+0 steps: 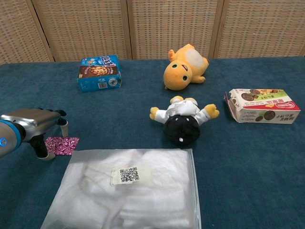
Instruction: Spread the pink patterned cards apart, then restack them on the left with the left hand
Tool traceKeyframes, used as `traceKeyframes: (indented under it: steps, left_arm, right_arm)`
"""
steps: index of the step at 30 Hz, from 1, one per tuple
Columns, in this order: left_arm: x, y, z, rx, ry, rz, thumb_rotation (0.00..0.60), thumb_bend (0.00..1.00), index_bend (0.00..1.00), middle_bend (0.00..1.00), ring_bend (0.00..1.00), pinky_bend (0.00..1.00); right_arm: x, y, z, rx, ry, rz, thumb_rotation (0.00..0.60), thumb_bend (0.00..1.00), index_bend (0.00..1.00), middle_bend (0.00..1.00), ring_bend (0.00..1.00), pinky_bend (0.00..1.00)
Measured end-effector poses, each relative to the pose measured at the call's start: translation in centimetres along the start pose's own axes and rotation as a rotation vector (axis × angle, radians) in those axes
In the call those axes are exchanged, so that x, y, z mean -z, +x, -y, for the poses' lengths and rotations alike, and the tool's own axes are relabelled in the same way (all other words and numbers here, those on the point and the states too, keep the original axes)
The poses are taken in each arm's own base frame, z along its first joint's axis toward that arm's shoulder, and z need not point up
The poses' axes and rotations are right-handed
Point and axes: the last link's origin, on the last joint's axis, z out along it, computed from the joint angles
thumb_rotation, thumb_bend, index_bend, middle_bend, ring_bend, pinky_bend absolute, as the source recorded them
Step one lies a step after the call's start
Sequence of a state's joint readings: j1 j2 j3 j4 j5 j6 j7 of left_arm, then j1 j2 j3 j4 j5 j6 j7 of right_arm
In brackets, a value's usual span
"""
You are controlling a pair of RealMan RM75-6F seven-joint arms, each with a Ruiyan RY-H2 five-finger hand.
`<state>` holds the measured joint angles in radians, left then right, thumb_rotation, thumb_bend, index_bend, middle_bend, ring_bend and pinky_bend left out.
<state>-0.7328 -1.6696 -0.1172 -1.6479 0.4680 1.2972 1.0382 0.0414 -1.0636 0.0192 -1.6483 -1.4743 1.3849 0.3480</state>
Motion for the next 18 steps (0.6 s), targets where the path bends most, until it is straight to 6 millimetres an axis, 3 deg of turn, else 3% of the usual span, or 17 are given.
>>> traceKeyframes:
  steps: [18]
  left_arm:
    - [-0.2, -0.14, 0.25, -0.018, 0.008, 0.023, 0.6, 0.32, 0.31, 0.0, 0.0, 0.0]
  right_arm:
    - [0.03, -0.02, 0.06, 0.001, 0.002, 0.0, 0.6, 0.11, 0.04, 0.0, 0.0, 0.0]
